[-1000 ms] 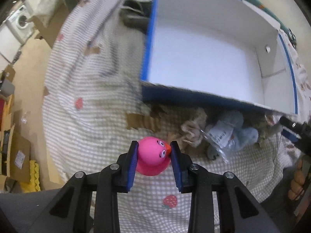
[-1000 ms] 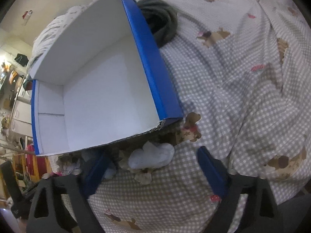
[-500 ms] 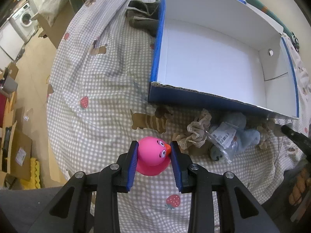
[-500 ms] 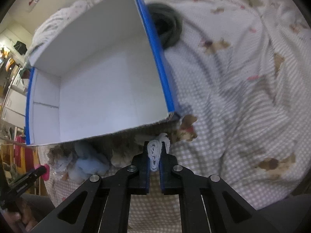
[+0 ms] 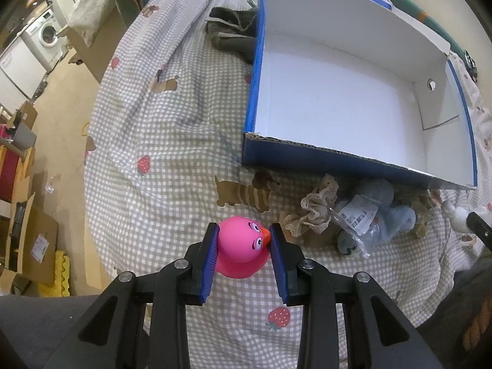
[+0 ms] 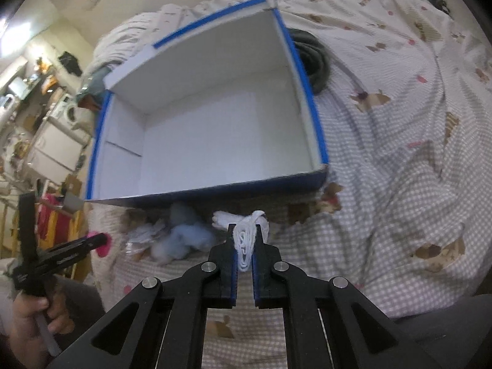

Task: Organize soft objects
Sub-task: 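Carry the pink duck into the box with the left tool and open it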

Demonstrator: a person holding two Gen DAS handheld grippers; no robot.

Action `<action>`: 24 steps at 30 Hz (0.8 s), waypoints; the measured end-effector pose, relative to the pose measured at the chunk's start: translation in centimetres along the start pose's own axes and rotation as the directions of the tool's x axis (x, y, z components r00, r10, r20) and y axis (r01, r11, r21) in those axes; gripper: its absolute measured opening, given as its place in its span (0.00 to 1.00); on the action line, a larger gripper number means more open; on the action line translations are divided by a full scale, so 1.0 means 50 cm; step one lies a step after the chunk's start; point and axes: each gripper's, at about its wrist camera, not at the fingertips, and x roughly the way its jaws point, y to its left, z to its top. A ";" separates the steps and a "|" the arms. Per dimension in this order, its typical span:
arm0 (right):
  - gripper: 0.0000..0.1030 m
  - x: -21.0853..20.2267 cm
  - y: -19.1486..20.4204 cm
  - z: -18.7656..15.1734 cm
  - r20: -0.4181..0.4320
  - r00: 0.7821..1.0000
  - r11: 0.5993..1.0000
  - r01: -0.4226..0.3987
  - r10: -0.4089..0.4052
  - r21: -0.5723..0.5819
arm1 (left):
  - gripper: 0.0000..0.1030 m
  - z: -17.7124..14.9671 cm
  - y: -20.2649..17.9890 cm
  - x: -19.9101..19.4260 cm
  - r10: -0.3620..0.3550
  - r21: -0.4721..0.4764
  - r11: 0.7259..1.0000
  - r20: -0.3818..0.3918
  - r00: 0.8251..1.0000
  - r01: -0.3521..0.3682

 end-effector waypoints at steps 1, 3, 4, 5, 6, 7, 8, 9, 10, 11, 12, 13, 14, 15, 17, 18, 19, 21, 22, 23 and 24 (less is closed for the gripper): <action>0.09 -0.004 0.006 0.000 0.006 1.000 1.000 -0.010 0.010 -0.007 | 0.29 -0.001 0.002 -0.009 0.001 -0.005 1.000 0.013 1.000 -0.001; 0.09 -0.013 0.017 0.004 0.011 0.999 0.999 -0.031 0.031 -0.022 | 0.29 -0.001 0.004 -0.036 -0.007 -0.017 1.000 0.047 0.999 0.008; 0.09 -0.019 0.021 0.005 0.014 0.999 0.999 -0.044 0.044 -0.029 | 0.29 -0.001 0.004 -0.049 -0.007 -0.018 1.000 0.066 0.998 0.008; 0.09 -0.027 0.026 0.006 0.019 0.998 0.998 -0.057 0.057 -0.037 | 0.29 0.002 0.003 -0.064 0.000 -0.018 1.000 0.089 0.996 0.001; 0.09 -0.035 0.030 0.008 0.026 0.997 0.997 -0.066 0.067 -0.043 | 0.29 0.005 0.002 -0.080 0.005 -0.019 1.000 0.115 0.993 -0.003; 0.09 -0.042 0.034 0.010 0.031 0.996 0.996 -0.077 0.079 -0.047 | 0.29 0.009 0.001 -0.091 0.008 -0.017 1.000 0.133 0.991 -0.005; 0.09 -0.051 0.040 0.012 0.038 0.995 0.995 -0.091 0.093 -0.051 | 0.29 0.016 -0.001 -0.108 0.012 -0.016 1.000 0.161 0.987 -0.010; 0.09 -0.057 0.043 0.015 0.045 0.994 0.993 -0.100 0.102 -0.055 | 0.29 0.021 -0.001 -0.118 0.016 -0.013 1.000 0.178 0.984 -0.014; 0.09 -0.062 0.047 0.018 0.051 0.993 0.993 -0.106 0.109 -0.060 | 0.29 0.028 -0.005 -0.130 0.021 -0.008 1.000 0.199 0.980 -0.020; 0.09 -0.067 0.052 0.022 0.059 0.992 0.992 -0.110 0.113 -0.064 | 0.29 0.034 -0.009 -0.142 0.026 -0.001 1.000 0.220 0.975 -0.026; 0.09 -0.071 0.056 0.027 0.065 0.991 0.991 -0.116 0.120 -0.069 | 0.29 0.043 -0.013 -0.154 0.029 0.007 0.999 0.240 0.970 -0.032; 0.09 -0.075 0.062 0.031 0.071 0.990 0.990 -0.120 0.125 -0.075 | 0.29 0.050 -0.016 -0.163 0.029 0.011 0.999 0.252 0.967 -0.033; 0.09 -0.077 0.066 0.037 0.076 0.989 0.989 -0.124 0.130 -0.082 | 0.29 0.059 -0.019 -0.171 0.029 0.014 0.999 0.265 0.964 -0.034; 0.09 -0.080 0.071 0.043 0.084 0.987 0.988 -0.127 0.135 -0.088 | 0.29 0.066 -0.023 -0.179 0.028 0.018 0.999 0.276 0.961 -0.034; 0.09 -0.082 0.079 0.058 0.095 0.986 0.987 -0.129 0.138 -0.096 | 0.29 0.081 -0.028 -0.189 0.025 0.022 0.999 0.293 0.956 -0.033; 0.09 -0.081 0.082 0.066 0.098 0.985 0.987 -0.132 0.141 -0.097 | 0.29 0.088 -0.031 -0.192 0.025 0.026 0.999 0.298 0.954 -0.034; 0.09 -0.081 0.085 0.073 0.103 0.984 0.986 -0.133 0.143 -0.097 | 0.29 0.095 -0.034 -0.192 0.024 0.029 0.999 0.300 0.954 -0.035; 0.09 -0.079 0.091 0.089 0.113 0.983 0.986 -0.137 0.148 -0.100 | 0.29 0.108 -0.040 -0.191 0.022 0.032 0.999 0.301 0.953 -0.034; 0.09 -0.077 0.094 0.097 0.117 0.982 0.985 -0.137 0.148 -0.102 | 0.29 0.114 -0.044 -0.188 0.024 0.035 0.999 0.300 0.954 -0.036; 0.09 -0.075 0.097 0.105 0.121 0.981 0.985 -0.137 0.149 -0.102 | 0.29 0.118 -0.047 -0.185 0.025 0.038 0.999 0.300 0.954 -0.038; 0.09 -0.072 0.099 0.112 0.124 0.981 0.985 -0.139 0.151 -0.102 | 0.29 0.123 -0.051 -0.182 0.024 0.041 0.998 0.299 0.954 -0.038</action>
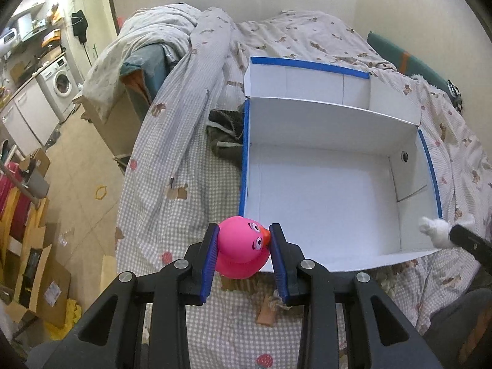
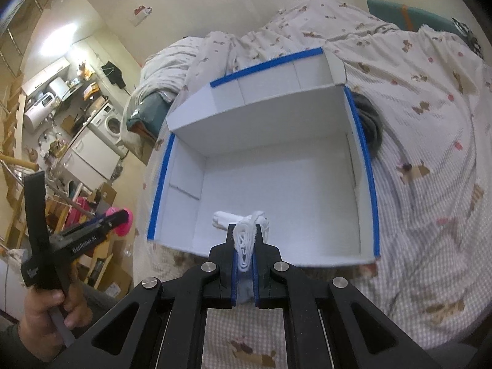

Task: Organize soft objects
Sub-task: 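Carry the pink duck into the box with the left tool and open it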

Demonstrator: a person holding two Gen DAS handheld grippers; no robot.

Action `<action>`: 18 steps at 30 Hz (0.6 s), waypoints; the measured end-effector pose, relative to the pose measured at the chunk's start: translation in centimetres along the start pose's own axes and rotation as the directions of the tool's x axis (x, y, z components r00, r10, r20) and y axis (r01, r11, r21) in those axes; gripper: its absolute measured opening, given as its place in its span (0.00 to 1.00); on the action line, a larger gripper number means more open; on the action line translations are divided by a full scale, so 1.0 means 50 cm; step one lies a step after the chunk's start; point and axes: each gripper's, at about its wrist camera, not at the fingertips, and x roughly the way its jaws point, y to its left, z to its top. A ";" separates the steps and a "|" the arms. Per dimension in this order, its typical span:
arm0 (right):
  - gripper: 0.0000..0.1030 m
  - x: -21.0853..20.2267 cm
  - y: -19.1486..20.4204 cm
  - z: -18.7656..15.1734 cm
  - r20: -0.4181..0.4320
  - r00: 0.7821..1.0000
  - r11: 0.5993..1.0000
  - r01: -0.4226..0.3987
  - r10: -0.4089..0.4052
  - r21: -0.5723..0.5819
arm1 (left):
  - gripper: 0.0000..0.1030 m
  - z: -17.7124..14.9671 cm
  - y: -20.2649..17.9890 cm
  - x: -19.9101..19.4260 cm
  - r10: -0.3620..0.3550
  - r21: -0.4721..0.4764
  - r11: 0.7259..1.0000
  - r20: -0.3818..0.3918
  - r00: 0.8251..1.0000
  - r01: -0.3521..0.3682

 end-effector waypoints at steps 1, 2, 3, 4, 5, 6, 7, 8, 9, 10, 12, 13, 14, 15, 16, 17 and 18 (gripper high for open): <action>0.09 0.006 0.001 0.008 0.004 1.000 1.000 0.000 0.000 0.001 | 0.29 0.003 -0.005 0.004 -0.001 0.004 1.000 0.000 1.000 0.001; 0.09 0.011 0.000 0.014 0.008 1.000 1.000 0.006 -0.006 0.001 | 0.29 0.008 -0.011 0.008 -0.003 0.009 1.000 -0.001 1.000 0.003; 0.09 0.017 -0.001 0.022 0.012 1.000 1.000 0.014 -0.014 0.003 | 0.29 0.009 -0.016 0.010 -0.006 0.013 1.000 -0.001 1.000 0.006; 0.09 0.023 -0.005 0.029 0.015 1.000 1.000 0.017 -0.017 0.007 | 0.29 0.010 -0.021 0.013 -0.009 0.017 1.000 -0.001 1.000 0.009; 0.09 0.031 -0.009 0.035 0.017 1.000 1.000 0.022 -0.022 0.012 | 0.29 0.013 -0.028 0.016 -0.012 0.022 1.000 -0.001 1.000 0.012; 0.09 0.039 -0.014 0.041 0.017 0.999 0.999 0.027 -0.027 0.019 | 0.29 0.017 -0.035 0.021 -0.015 0.027 1.000 -0.002 1.000 0.015; 0.09 0.049 -0.018 0.047 0.016 0.999 0.999 0.027 -0.027 0.024 | 0.29 0.019 -0.042 0.025 -0.017 0.031 0.999 -0.003 1.000 0.017; 0.09 0.061 -0.022 0.054 0.013 0.999 0.999 0.033 -0.033 0.026 | 0.29 0.022 -0.049 0.031 -0.018 0.035 0.999 -0.005 1.000 0.018; 0.09 0.071 -0.025 0.059 0.012 0.999 0.999 0.039 -0.040 0.027 | 0.29 0.026 -0.058 0.037 -0.020 0.039 0.999 -0.008 1.000 0.021; 0.09 0.084 -0.028 0.063 0.009 0.999 0.998 0.051 -0.051 0.022 | 0.29 0.029 -0.066 0.042 -0.022 0.045 0.999 -0.010 1.000 0.023; 0.09 0.105 -0.036 0.066 0.005 0.998 0.998 0.065 -0.065 0.020 | 0.29 0.037 -0.084 0.054 -0.020 0.060 0.998 -0.012 1.000 0.021; 0.09 0.117 -0.042 0.065 -0.002 0.998 0.997 0.066 -0.066 0.026 | 0.29 0.040 -0.091 0.060 -0.017 0.067 0.998 -0.012 1.000 0.018; 0.09 0.129 -0.049 0.062 -0.010 0.998 0.997 0.066 -0.066 0.037 | 0.29 0.044 -0.099 0.068 -0.015 0.075 0.997 -0.014 1.000 0.016; 0.09 0.140 -0.055 0.056 -0.016 0.998 0.997 0.069 -0.068 0.038 | 0.29 0.049 -0.109 0.076 -0.012 0.086 0.996 -0.016 1.000 0.013; 0.09 0.149 -0.057 0.049 -0.014 0.996 0.996 0.083 -0.083 0.026 | 0.29 0.053 -0.116 0.083 -0.008 0.095 0.995 -0.016 1.000 0.009; 0.09 0.160 -0.058 0.043 -0.018 0.994 0.994 0.105 -0.104 0.009 | 0.29 0.058 -0.125 0.093 0.000 0.105 0.994 -0.015 1.000 0.002; 0.09 0.176 -0.058 0.038 -0.043 0.992 0.993 0.120 -0.120 -0.003 | 0.29 0.062 -0.131 0.101 0.004 0.112 0.994 -0.018 1.000 -0.002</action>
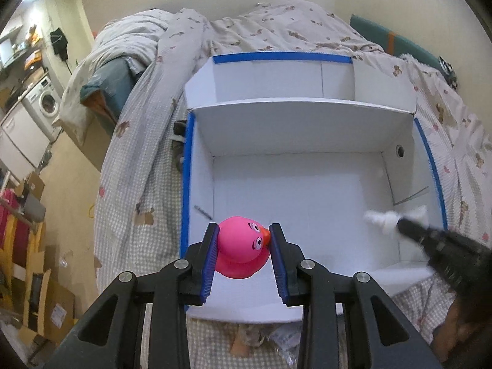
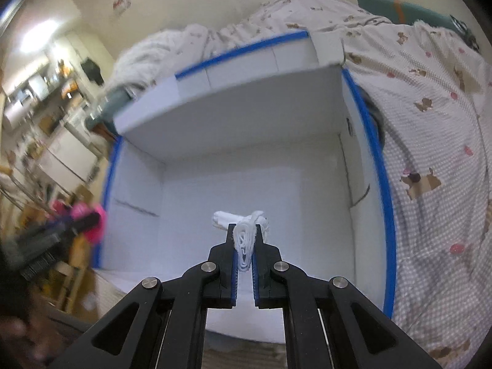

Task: Organize soft objects
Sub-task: 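Carry the pink duck into the box with the left tool and open it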

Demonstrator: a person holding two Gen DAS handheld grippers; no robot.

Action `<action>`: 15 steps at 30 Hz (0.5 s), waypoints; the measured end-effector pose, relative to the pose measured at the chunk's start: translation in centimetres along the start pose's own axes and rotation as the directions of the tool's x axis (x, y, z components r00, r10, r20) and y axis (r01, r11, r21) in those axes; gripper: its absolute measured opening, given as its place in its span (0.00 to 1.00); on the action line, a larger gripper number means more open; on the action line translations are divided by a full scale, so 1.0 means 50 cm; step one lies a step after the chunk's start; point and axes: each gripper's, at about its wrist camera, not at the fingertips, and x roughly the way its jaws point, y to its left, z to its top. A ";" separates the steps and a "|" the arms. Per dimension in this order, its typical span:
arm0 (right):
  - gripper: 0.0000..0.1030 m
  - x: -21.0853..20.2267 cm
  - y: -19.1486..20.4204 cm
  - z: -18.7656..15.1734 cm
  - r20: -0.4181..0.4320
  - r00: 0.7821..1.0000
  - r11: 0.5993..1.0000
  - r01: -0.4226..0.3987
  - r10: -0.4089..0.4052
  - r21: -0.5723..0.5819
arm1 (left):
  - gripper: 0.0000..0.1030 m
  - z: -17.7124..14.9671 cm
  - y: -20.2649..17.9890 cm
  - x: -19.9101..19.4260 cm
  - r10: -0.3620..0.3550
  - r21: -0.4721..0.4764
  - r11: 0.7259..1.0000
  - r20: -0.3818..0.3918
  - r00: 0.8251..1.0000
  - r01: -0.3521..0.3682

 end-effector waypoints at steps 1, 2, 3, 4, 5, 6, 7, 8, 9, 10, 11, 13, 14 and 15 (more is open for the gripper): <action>0.09 0.015 0.002 -0.004 -0.026 1.000 1.000 -0.002 0.002 -0.003 | 0.29 0.003 -0.005 0.009 0.002 0.003 1.000 -0.005 1.000 -0.002; 0.09 0.027 0.004 -0.007 -0.045 0.999 1.000 -0.010 0.010 -0.005 | 0.29 0.008 -0.013 0.022 0.005 0.007 1.000 -0.012 1.000 -0.005; 0.09 0.037 0.008 -0.010 -0.056 0.998 1.000 -0.005 0.004 -0.017 | 0.29 0.011 -0.018 0.031 0.007 0.009 1.000 -0.018 1.000 -0.006; 0.09 0.044 0.013 -0.012 -0.064 0.998 0.999 0.005 -0.007 -0.034 | 0.29 0.013 -0.024 0.041 0.008 0.012 1.000 -0.023 1.000 -0.008; 0.09 0.050 0.016 -0.014 -0.072 0.997 0.999 0.010 -0.013 -0.044 | 0.29 0.014 -0.029 0.049 0.011 0.014 1.000 -0.026 1.000 -0.010; 0.09 0.054 0.017 -0.015 -0.079 0.997 0.999 0.006 -0.010 -0.043 | 0.29 0.014 -0.035 0.060 0.011 0.017 1.000 -0.033 0.999 -0.011; 0.09 0.058 0.016 -0.015 -0.086 0.996 0.999 0.000 -0.003 -0.037 | 0.29 0.012 -0.040 0.069 0.007 0.019 1.000 -0.040 0.999 -0.006; 0.09 0.060 0.015 -0.015 -0.092 0.996 1.000 -0.004 0.001 -0.030 | 0.29 0.011 -0.046 0.079 0.001 0.022 1.000 -0.049 0.999 0.000; 0.09 0.063 0.013 -0.015 -0.099 0.995 1.000 -0.005 0.003 -0.024 | 0.29 0.008 -0.053 0.089 0.002 0.029 1.000 -0.056 0.998 -0.001; 0.09 0.066 0.009 -0.012 -0.105 0.994 1.000 -0.005 0.003 -0.018 | 0.29 0.004 -0.060 0.096 0.004 0.037 0.999 -0.059 0.998 -0.002; 0.09 0.068 0.007 -0.012 -0.111 0.994 1.000 -0.007 0.005 -0.010 | 0.29 0.000 -0.069 0.106 0.005 0.053 0.999 -0.061 0.998 -0.002; 0.09 0.076 0.002 -0.013 -0.126 0.992 1.000 -0.003 0.003 0.000 | 0.29 -0.004 -0.078 0.118 0.005 0.059 0.998 -0.072 0.997 -0.001; 0.09 0.081 0.000 -0.013 -0.135 0.991 1.000 0.001 0.000 0.002 | 0.29 -0.005 -0.079 0.129 0.001 0.050 0.999 -0.086 0.996 0.004; 0.09 0.084 -0.001 -0.014 -0.143 0.990 1.000 0.001 -0.001 0.004 | 0.29 -0.005 -0.080 0.133 0.000 0.043 0.999 -0.095 0.995 0.004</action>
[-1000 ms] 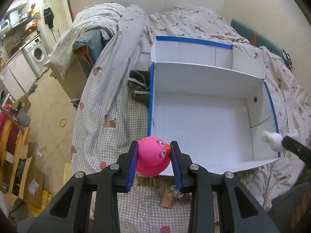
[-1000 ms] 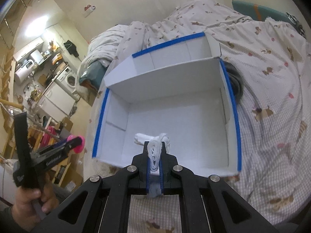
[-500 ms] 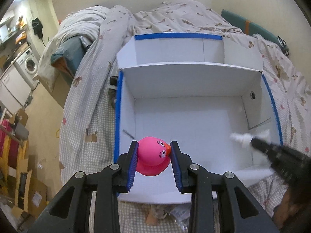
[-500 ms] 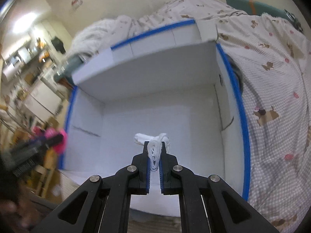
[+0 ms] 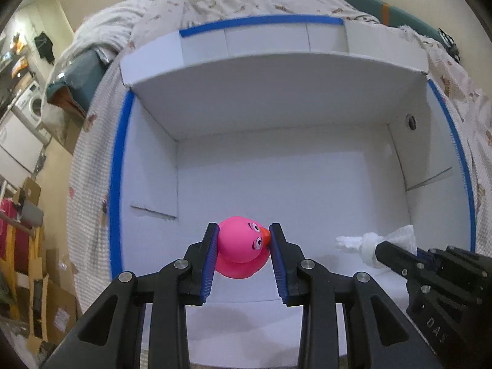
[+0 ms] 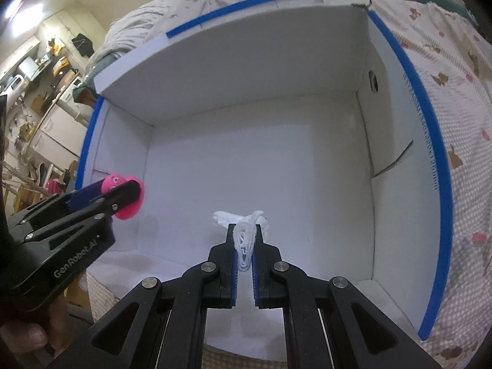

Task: Organize soft objects
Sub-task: 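Carry the pink duck into the box with the left tool and open it, then lower the white sock into the box and open the right tool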

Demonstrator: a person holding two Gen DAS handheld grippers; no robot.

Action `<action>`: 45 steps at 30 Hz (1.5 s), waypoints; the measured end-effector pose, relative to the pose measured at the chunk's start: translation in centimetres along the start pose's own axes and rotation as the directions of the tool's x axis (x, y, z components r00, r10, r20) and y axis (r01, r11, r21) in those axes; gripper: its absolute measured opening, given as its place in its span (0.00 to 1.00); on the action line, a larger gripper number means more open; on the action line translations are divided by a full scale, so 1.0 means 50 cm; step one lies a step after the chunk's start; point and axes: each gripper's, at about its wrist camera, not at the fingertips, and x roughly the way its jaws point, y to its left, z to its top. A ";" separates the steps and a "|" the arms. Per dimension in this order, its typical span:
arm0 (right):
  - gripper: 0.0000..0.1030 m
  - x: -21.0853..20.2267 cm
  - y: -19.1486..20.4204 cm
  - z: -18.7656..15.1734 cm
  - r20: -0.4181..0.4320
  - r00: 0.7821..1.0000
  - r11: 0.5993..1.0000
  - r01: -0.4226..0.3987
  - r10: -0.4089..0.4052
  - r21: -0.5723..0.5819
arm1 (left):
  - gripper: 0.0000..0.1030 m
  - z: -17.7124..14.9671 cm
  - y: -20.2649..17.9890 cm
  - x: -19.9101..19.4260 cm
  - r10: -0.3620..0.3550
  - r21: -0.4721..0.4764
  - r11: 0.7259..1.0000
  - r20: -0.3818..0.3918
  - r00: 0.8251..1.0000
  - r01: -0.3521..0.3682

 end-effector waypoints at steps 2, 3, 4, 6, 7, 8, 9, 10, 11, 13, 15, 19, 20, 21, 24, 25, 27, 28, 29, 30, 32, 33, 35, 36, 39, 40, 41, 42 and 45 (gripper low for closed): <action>0.09 0.007 -0.001 -0.001 -0.015 1.000 1.000 0.002 -0.002 0.002 | 0.29 0.001 0.001 0.015 0.001 -0.013 1.000 -0.012 1.000 -0.001; 0.09 0.012 0.000 -0.001 -0.020 1.000 1.000 0.004 -0.004 0.001 | 0.29 0.002 0.001 0.020 0.002 -0.015 1.000 -0.015 1.000 -0.003; 0.09 0.016 0.001 0.001 -0.025 1.000 1.000 0.008 -0.008 0.000 | 0.29 0.002 0.000 0.025 0.005 -0.016 1.000 -0.017 1.000 -0.005; 0.09 0.021 0.000 0.001 -0.033 0.999 1.000 0.010 -0.010 0.003 | 0.29 0.000 0.002 0.032 0.006 -0.017 1.000 -0.022 1.000 -0.006; 0.09 0.023 -0.002 0.002 -0.037 0.999 1.000 0.011 -0.011 0.005 | 0.29 0.000 0.002 0.036 0.005 -0.016 1.000 -0.025 1.000 -0.006; 0.09 0.024 -0.003 0.001 -0.039 0.999 1.000 0.012 -0.011 0.008 | 0.29 0.001 0.000 0.038 0.008 -0.014 1.000 -0.026 1.000 -0.009; 0.09 0.025 -0.003 0.001 -0.040 0.999 1.000 0.012 -0.012 0.010 | 0.29 0.001 -0.001 0.041 0.013 -0.011 1.000 -0.024 1.000 -0.013; 0.09 0.024 -0.004 0.001 -0.034 0.999 1.000 0.015 -0.014 0.012 | 0.29 0.000 -0.001 0.043 0.011 -0.010 1.000 -0.021 1.000 -0.011; 0.09 0.022 -0.005 0.002 -0.028 0.999 1.000 0.017 -0.017 0.012 | 0.29 0.000 -0.002 0.044 0.007 -0.010 1.000 -0.021 1.000 -0.007; 0.09 0.022 0.003 0.010 -0.016 1.000 1.000 0.023 -0.023 0.011 | 0.29 -0.002 -0.002 0.049 -0.001 -0.011 1.000 -0.029 1.000 0.000; 0.09 0.019 -0.001 0.007 -0.011 1.000 1.000 0.021 -0.021 0.019 | 0.29 -0.004 0.001 0.052 -0.001 -0.010 1.000 -0.028 1.000 0.001; 0.09 0.023 -0.006 0.005 -0.023 0.999 0.999 0.024 -0.024 0.027 | 0.29 -0.009 0.002 0.049 0.014 -0.023 1.000 -0.021 1.000 -0.015; 0.09 0.024 -0.005 0.005 -0.025 0.999 0.999 0.027 -0.027 0.027 | 0.29 -0.011 0.002 0.050 0.011 -0.023 1.000 -0.025 1.000 -0.011; 0.09 0.023 -0.006 0.004 -0.025 0.999 0.999 0.029 -0.028 0.027 | 0.29 -0.010 0.000 0.050 0.009 -0.024 1.000 -0.027 1.000 -0.009; 0.09 0.020 -0.007 0.004 -0.020 0.999 0.999 0.029 -0.028 0.024 | 0.39 -0.006 0.001 0.052 0.019 -0.020 1.000 -0.033 0.999 -0.020; 0.09 0.019 -0.008 0.004 -0.016 0.999 0.999 0.030 -0.030 0.024 | 0.45 -0.003 0.001 0.054 0.023 -0.017 1.000 -0.039 0.999 -0.023; 0.09 0.016 -0.009 0.005 -0.008 1.000 0.999 0.029 -0.029 0.027 | 0.58 -0.001 0.004 0.050 0.032 -0.019 0.999 -0.032 0.999 -0.033; 0.09 0.014 -0.010 0.005 -0.004 1.000 0.999 0.031 -0.031 0.028 | 0.59 0.000 0.006 0.044 0.038 -0.024 0.999 -0.022 0.999 -0.039; 0.09 0.012 -0.011 0.005 -0.001 1.000 0.999 0.032 -0.032 0.029 | 0.59 0.003 0.011 0.039 0.042 -0.030 0.999 -0.013 0.999 -0.042; 0.09 0.010 -0.013 0.005 0.002 1.000 0.999 0.030 -0.030 0.032 | 0.60 0.006 0.013 0.038 0.042 -0.033 0.999 -0.013 0.999 -0.043; 0.09 0.008 -0.017 0.006 0.003 1.000 0.999 0.023 -0.023 0.041 | 0.60 0.009 0.020 0.034 0.041 -0.045 0.998 -0.015 0.999 -0.041; 0.09 0.009 -0.017 0.007 0.000 1.000 0.999 0.014 -0.014 0.045 | 0.60 0.009 0.023 0.032 0.039 -0.050 0.998 -0.014 0.999 -0.039; 0.09 0.008 -0.018 0.007 -0.005 1.000 0.999 0.001 -0.001 0.053 | 0.60 0.010 0.028 0.027 0.037 -0.059 0.998 -0.011 0.999 -0.038; 0.09 0.009 -0.017 0.009 -0.005 1.000 0.998 -0.005 0.005 0.057 | 0.60 0.010 0.030 0.024 0.037 -0.062 0.997 -0.007 0.999 -0.038; 0.24 0.002 -0.021 0.012 0.004 0.999 0.996 -0.035 0.035 0.081 | 0.60 0.004 0.032 0.003 0.055 -0.053 0.997 0.020 0.998 -0.053; 0.48 -0.001 -0.024 0.013 0.013 0.999 0.994 -0.049 0.048 0.093 | 0.60 0.004 0.032 -0.001 0.056 -0.052 0.997 0.028 0.998 -0.054; 0.67 -0.004 -0.026 0.013 0.020 0.998 0.993 -0.063 0.061 0.104 | 0.60 0.003 0.033 -0.006 0.060 -0.054 0.997 0.036 0.998 -0.058; 0.90 -0.007 -0.027 0.013 0.034 0.996 0.990 -0.080 0.077 0.118 | 0.60 0.003 0.035 -0.012 0.075 -0.061 0.996 0.046 0.996 -0.072; 0.92 -0.024 -0.025 0.017 0.089 0.993 0.988 -0.087 0.076 0.128 | 0.60 0.005 0.045 -0.030 0.111 -0.096 0.990 0.073 0.991 -0.104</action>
